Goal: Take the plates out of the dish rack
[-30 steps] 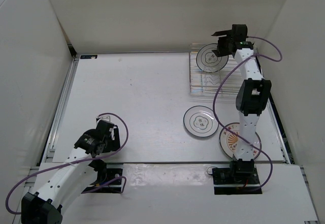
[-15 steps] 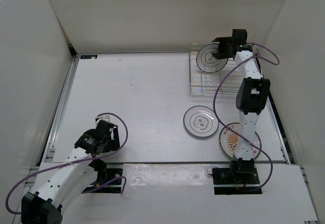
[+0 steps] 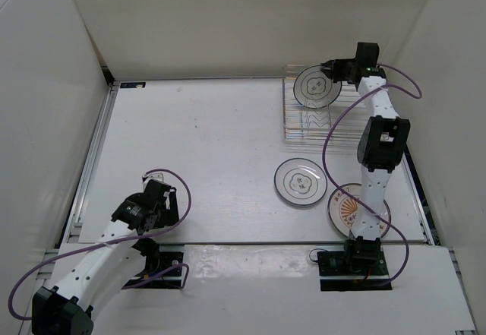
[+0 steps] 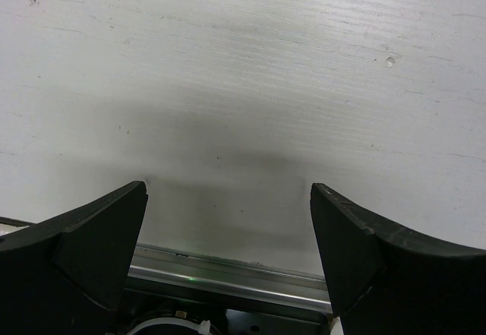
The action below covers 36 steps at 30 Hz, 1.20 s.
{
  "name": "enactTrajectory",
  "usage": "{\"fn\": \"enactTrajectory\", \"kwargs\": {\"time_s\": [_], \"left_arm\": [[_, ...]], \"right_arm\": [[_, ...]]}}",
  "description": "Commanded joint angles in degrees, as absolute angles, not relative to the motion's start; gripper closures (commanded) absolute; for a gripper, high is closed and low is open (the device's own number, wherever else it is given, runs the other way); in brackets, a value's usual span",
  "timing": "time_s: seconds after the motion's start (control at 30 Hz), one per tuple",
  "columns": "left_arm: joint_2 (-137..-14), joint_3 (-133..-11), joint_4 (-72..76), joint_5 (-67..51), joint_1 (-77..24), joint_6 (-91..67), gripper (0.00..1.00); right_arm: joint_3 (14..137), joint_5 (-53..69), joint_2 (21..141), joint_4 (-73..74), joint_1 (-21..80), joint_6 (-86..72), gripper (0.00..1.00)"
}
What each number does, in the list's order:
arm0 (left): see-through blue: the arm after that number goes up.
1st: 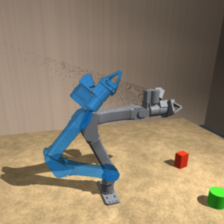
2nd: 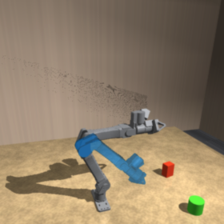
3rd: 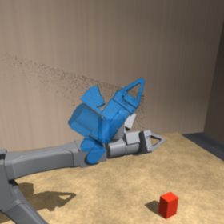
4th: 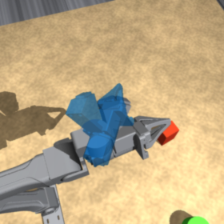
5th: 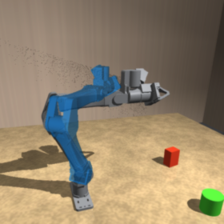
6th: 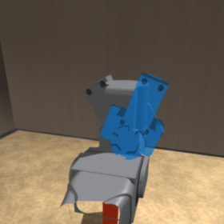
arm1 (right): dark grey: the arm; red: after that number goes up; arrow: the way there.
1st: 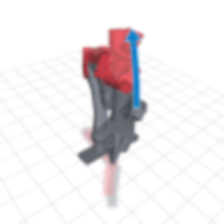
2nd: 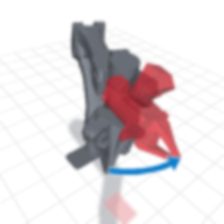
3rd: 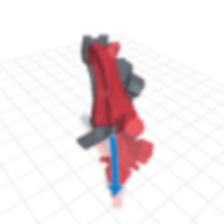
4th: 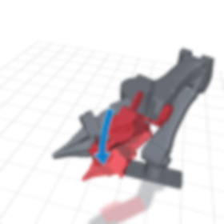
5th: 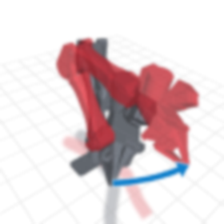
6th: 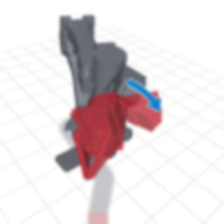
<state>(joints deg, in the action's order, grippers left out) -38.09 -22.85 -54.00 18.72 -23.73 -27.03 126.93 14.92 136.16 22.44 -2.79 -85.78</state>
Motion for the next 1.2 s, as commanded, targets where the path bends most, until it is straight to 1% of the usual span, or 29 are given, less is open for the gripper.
{"fn": "enactTrajectory", "kwargs": {"time_s": [0.0,0.1,0.17,0.2,0.23,0.53,0.57,0.67,0.77,0.87,0.9,0.97,1.17], "left_arm": [[-38.06,-22.76,-54.05,19.86,-23.47,-27.51,0.00],[-37.88,-22.68,-54.23,19.95,-23.55,-27.51,0.00],[-37.88,-22.68,-54.14,19.78,-23.55,-27.33,0.00],[-38.05,-22.68,-53.97,19.78,-23.64,-27.33,0.00],[-38.06,-22.76,-53.88,19.78,-23.47,-27.25,0.00],[-37.53,-22.59,-53.79,19.25,-23.55,-26.90,0.00],[-37.44,-22.59,-53.70,19.34,-23.55,-26.98,0.00],[-37.27,-22.41,-53.88,19.34,-23.55,-27.07,0.00],[-37.18,-22.59,-53.70,19.34,-23.55,-27.16,0.00],[-37.35,-22.59,-53.88,19.34,-23.55,-27.16,0.00],[-37.61,-22.59,-53.88,19.34,-23.47,-27.07,0.00],[-37.62,-22.67,-53.88,19.51,-23.55,-27.25,0.00],[-37.88,-22.68,-54.05,20.21,-23.55,-27.51,0.00]], "right_arm": [[125.77,15.47,134.48,22.67,-3.08,-84.37,0.78],[125.16,15.91,133.77,22.06,-3.43,-84.64,0.88],[124.81,16.61,133.25,21.71,-3.52,-84.81,0.92],[124.63,16.70,132.98,21.88,-3.69,-84.81,0.98],[124.63,16.87,132.46,21.71,-3.78,-84.81,1.00],[123.31,19.42,131.13,21.10,-4.31,-84.81,1.00],[123.22,20.03,131.39,20.75,-4.39,-84.81,0.95],[123.13,20.39,131.57,20.48,-4.66,-85.08,0.69],[123.48,20.48,132.45,19.86,-4.92,-85.25,0.61],[124.19,20.57,133.59,20.12,-5.45,-85.52,0.56],[124.80,20.57,133.85,20.13,-5.62,-85.69,0.56],[125.15,20.74,134.82,20.13,-5.89,-86.22,0.52],[128.23,22.32,138.68,19.69,-6.85,-88.15,0.52]]}}
